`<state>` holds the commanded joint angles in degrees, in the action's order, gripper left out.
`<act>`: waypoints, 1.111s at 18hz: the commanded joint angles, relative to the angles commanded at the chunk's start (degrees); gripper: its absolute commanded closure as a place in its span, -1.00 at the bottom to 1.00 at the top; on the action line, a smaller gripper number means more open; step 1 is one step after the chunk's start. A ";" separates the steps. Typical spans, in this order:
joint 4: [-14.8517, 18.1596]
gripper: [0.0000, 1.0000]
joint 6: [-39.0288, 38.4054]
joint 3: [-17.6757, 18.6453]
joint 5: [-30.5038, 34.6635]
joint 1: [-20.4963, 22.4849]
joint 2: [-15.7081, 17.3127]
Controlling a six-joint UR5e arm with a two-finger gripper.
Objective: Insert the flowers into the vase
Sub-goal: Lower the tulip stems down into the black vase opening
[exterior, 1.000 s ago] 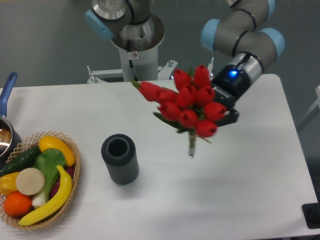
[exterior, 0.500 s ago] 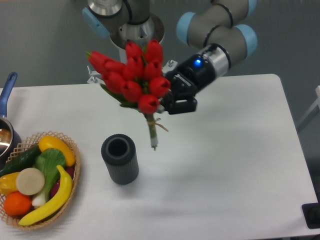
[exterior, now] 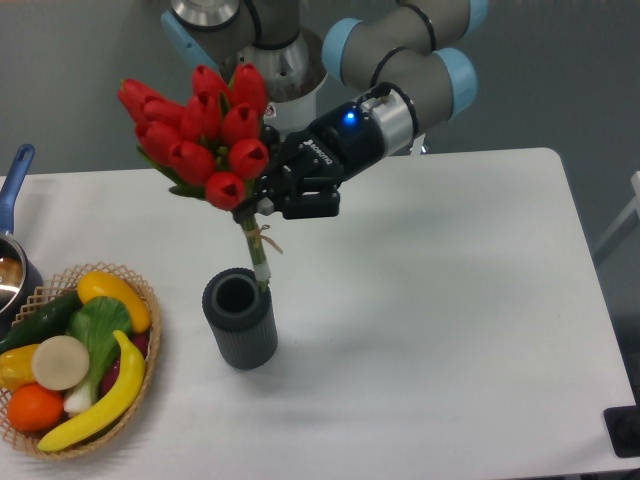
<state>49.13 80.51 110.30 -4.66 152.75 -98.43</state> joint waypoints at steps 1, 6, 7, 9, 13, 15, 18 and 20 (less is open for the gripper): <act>0.00 0.50 0.00 0.00 0.09 -0.26 -0.35; 0.17 0.50 -0.44 0.62 0.00 -1.14 -1.76; 0.18 0.50 -0.61 0.62 0.00 -1.66 -1.76; 0.18 0.50 -0.61 1.05 0.00 -1.76 -2.02; 0.26 0.50 -0.61 1.67 0.09 -1.93 -2.20; 0.26 0.50 -0.53 2.11 0.09 -1.93 -2.46; 0.26 0.50 -0.44 1.93 0.53 -1.93 -4.39; 0.18 0.50 -0.26 1.93 0.70 -2.28 -5.27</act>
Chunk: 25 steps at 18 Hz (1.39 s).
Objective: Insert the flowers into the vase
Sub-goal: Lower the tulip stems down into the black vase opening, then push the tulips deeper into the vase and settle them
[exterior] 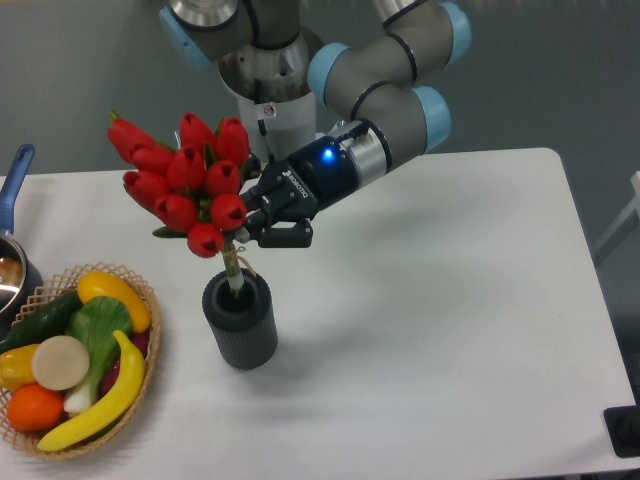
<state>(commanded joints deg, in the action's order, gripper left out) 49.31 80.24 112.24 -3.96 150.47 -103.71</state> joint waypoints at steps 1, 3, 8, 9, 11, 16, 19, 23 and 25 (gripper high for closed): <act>-0.09 0.50 0.26 0.00 0.00 -0.09 -0.18; -0.09 0.50 0.26 0.09 0.00 -0.18 -0.35; -0.09 0.50 0.44 0.18 0.35 -0.18 -1.84; -0.17 0.50 0.53 0.18 0.35 -0.18 -2.37; -0.26 0.50 1.23 0.44 0.35 -0.18 -2.64; -0.35 0.50 2.11 1.14 0.35 -0.18 -3.69; -0.44 0.50 3.07 1.32 1.40 -0.18 -4.57; -0.44 0.50 5.18 1.67 1.67 -0.18 -6.06; -0.44 0.50 6.15 2.28 1.67 -0.18 -6.16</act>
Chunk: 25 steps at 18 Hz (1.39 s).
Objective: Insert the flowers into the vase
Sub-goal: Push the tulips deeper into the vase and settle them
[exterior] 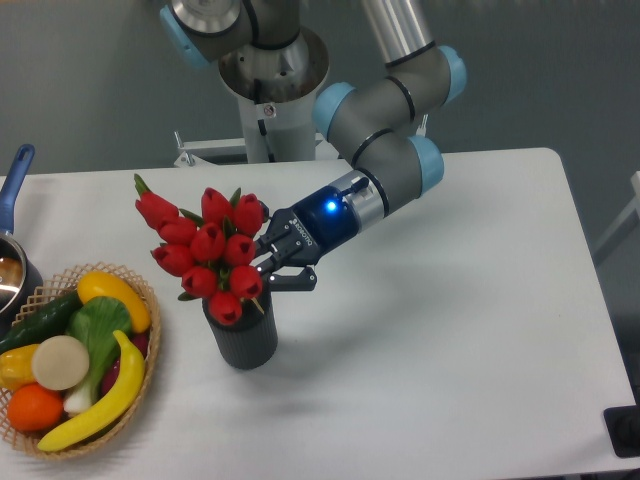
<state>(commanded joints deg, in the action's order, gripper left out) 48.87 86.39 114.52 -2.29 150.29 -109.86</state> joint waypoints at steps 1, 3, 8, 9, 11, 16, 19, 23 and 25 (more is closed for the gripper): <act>0.00 0.50 0.27 0.09 0.09 0.00 -0.09; -0.09 0.50 0.36 0.62 0.53 0.00 -0.09; -0.09 0.50 2.11 1.93 0.70 0.00 0.00; -0.17 0.50 2.55 2.28 0.70 0.00 -0.09; -0.09 0.50 3.17 2.81 0.70 0.00 0.00; -0.17 0.50 3.52 2.99 1.40 -0.61 -0.17; -0.26 0.50 3.61 2.55 1.93 -0.79 -1.05; -0.17 0.47 4.49 2.73 1.93 -0.79 -1.14; -0.17 0.47 4.49 2.99 1.93 -0.70 -1.06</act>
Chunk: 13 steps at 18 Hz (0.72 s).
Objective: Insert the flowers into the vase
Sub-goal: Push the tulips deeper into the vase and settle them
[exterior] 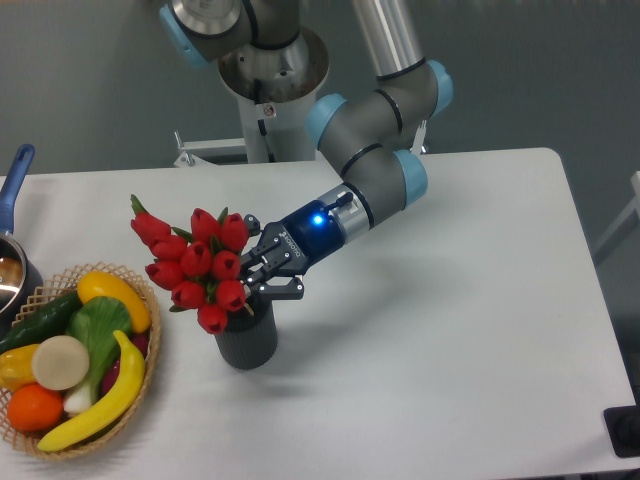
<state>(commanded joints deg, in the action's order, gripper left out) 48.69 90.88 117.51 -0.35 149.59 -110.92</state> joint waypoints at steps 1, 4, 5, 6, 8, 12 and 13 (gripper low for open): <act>0.09 0.46 0.00 0.26 0.09 0.00 0.00; 0.00 0.45 0.00 0.62 0.09 0.00 0.00; 0.00 0.45 0.00 0.62 0.09 0.00 0.00; 0.00 0.44 0.09 0.62 0.09 0.00 -0.09; -0.09 0.35 0.09 0.79 0.09 0.09 -0.09; -0.18 0.17 0.17 0.79 0.09 0.09 0.00; -0.18 0.17 0.09 0.79 0.09 0.18 0.00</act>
<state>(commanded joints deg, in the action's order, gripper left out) 48.52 90.97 118.30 -0.26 149.76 -110.92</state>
